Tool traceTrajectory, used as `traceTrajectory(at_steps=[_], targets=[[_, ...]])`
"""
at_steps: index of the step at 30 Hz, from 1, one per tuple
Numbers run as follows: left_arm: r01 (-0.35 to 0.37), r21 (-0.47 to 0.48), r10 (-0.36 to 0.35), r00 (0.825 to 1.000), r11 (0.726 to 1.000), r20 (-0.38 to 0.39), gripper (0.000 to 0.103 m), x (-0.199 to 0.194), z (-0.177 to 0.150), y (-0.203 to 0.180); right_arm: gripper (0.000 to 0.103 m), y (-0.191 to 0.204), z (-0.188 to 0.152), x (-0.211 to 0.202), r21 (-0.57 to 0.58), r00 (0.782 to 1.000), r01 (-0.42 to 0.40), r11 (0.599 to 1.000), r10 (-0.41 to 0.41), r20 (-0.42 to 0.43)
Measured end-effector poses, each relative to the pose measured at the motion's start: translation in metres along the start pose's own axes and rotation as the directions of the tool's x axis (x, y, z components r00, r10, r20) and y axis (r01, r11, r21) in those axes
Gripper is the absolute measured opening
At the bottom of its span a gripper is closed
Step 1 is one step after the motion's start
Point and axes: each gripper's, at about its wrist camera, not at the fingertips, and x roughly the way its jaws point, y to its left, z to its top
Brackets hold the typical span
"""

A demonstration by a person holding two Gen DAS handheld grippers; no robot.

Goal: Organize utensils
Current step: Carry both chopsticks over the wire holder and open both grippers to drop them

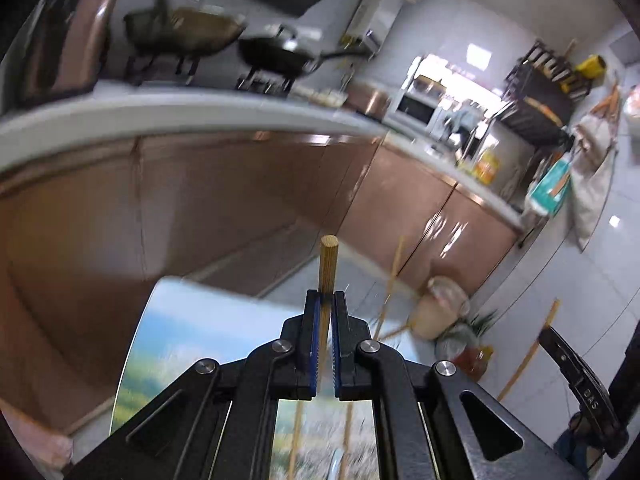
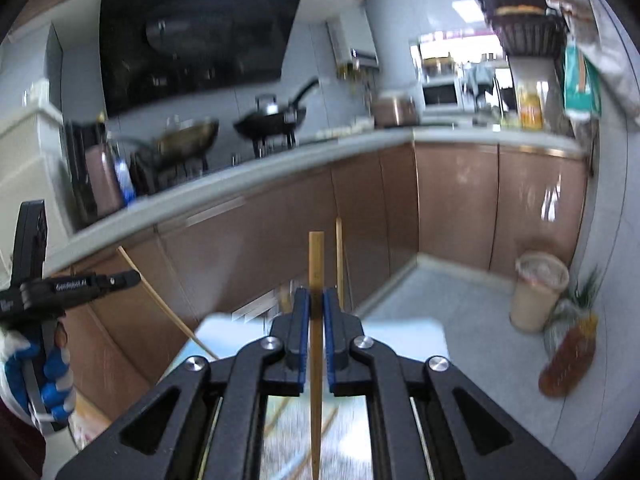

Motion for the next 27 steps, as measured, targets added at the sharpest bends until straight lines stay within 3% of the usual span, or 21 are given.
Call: traceTrajectory(at_steps=[5,11,14,20,27], targets=[[0.048,0.043,-0.051,0.997,0.998,0.058,0.0,0.019,0.033,-0.019,0.006,-0.001,0.046,0.026,-0.005,0.994,-0.026,1.0,0.027,0.109],[0.056,0.076,-0.063,0.994,0.995,0.084,0.0,0.05,0.048,-0.033,0.006,-0.007,0.063,0.068,-0.006,0.985,-0.05,0.999,0.05,0.165],[0.07,0.077,-0.076,0.994,0.995,0.083,0.0,0.067,0.049,-0.036,0.006,-0.014,0.056,0.097,0.021,0.984,-0.077,0.997,0.073,0.161],[0.109,0.065,-0.109,0.994,0.992,0.002,0.0,0.115,0.023,-0.028,0.006,-0.028,0.016,0.15,0.046,0.99,-0.106,0.993,0.102,0.093],[0.089,0.003,-0.088,0.991,0.996,-0.1,0.0,0.15,-0.009,0.007,0.006,-0.035,0.001,0.169,0.053,0.987,-0.126,0.991,0.12,0.107]])
